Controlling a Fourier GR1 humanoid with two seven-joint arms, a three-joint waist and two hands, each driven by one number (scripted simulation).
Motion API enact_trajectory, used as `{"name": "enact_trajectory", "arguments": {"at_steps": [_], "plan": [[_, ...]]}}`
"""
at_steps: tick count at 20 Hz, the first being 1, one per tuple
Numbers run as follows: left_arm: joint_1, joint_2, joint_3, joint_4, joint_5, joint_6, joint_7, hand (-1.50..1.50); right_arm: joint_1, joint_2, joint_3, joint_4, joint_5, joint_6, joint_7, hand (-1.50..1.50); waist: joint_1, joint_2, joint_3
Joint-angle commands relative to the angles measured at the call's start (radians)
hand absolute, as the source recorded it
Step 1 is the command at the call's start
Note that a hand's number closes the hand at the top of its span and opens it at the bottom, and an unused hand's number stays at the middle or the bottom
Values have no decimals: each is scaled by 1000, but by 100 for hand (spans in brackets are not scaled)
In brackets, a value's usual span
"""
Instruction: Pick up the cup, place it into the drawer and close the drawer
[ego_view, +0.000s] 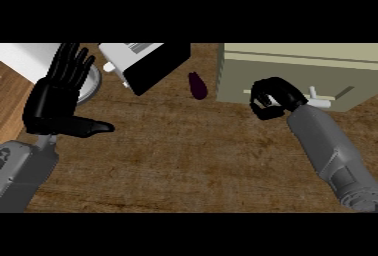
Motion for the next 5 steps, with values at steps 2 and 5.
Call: {"name": "enact_trajectory", "arguments": {"at_steps": [2,5], "plan": [[-5,-18,13,21,9,-14,-19,-150,-93,-90,-79,43,-38,-48,76,150,23,40,5],[7,-24,-9,24,-2,-23,-11,-150,-106,-115,-80,56,-35,-24,67,150,24,38,5]]}}
